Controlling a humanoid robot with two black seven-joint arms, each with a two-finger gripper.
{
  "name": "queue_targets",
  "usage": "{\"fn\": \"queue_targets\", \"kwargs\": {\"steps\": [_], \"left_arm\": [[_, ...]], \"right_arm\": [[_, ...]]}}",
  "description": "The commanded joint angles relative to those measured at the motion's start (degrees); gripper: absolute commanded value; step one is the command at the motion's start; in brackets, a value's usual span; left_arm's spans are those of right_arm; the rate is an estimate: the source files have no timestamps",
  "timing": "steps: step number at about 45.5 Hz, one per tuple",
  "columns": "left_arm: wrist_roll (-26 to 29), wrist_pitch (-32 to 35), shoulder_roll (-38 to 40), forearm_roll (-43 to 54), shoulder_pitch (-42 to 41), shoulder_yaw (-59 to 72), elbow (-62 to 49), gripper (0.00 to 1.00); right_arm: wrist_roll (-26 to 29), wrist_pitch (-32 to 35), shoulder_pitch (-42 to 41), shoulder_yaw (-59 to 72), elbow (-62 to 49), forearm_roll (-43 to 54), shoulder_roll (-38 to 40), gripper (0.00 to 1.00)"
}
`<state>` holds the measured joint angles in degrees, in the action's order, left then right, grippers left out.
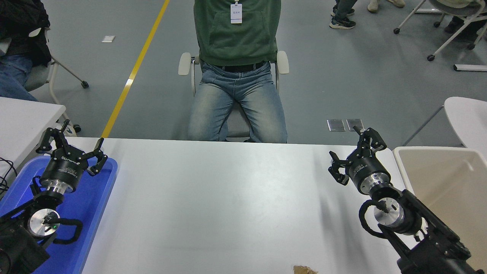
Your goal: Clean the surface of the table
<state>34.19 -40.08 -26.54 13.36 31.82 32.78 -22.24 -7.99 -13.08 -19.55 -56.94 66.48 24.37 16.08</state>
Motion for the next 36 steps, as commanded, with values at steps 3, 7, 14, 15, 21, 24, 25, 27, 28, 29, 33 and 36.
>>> {"fn": "queue_targets", "kwargs": {"steps": [3,7,14,15,21,24,25,27,28,29,33,36], "left_arm": [[0.00,0.00,0.00,0.00,0.00,0.00,0.00,1.00],[0.00,0.00,0.00,0.00,0.00,0.00,0.00,1.00],[0.00,0.00,0.00,0.00,0.00,0.00,0.00,1.00],[0.00,0.00,0.00,0.00,0.00,0.00,0.00,1.00],[0.00,0.00,0.00,0.00,0.00,0.00,0.00,1.00],[0.00,0.00,0.00,0.00,0.00,0.00,0.00,1.00],[0.00,0.00,0.00,0.00,0.00,0.00,0.00,1.00],[0.00,0.00,0.00,0.00,0.00,0.00,0.00,1.00],[0.00,0.00,0.00,0.00,0.00,0.00,0.00,1.00],[0.00,0.00,0.00,0.00,0.00,0.00,0.00,1.00],[0.00,0.00,0.00,0.00,0.00,0.00,0.00,1.00],[0.00,0.00,0.00,0.00,0.00,0.00,0.00,1.00]], "right_arm": [[-0.10,-0.01,1.18,10.71,6.90,10.43,10.63,1.00],[-0.10,-0.01,1.26,14.13,10.24,12.89,15.19,1.00],[-0.10,-0.01,2.76,18.53,16.48,18.34,23.89,1.00],[-0.10,-0.01,2.93,19.06,17.54,19.22,25.39,1.00],[-0.01,-0.01,3.55,22.75,23.34,24.32,35.41,1.00],[-0.01,-0.01,3.64,24.33,25.89,27.13,40.15,1.00],[-0.01,0.07,3.64,24.86,26.77,28.09,41.73,1.00],[-0.01,0.07,3.64,25.91,28.26,30.03,44.64,1.00],[0.08,0.07,3.64,26.44,29.05,30.91,46.13,1.00],[0.08,0.16,3.64,26.88,29.76,31.44,47.45,1.00],[0.17,0.69,3.64,27.85,32.83,32.23,52.29,1.00],[0.08,2.88,3.55,27.85,33.52,32.50,55.01,1.00]]}}
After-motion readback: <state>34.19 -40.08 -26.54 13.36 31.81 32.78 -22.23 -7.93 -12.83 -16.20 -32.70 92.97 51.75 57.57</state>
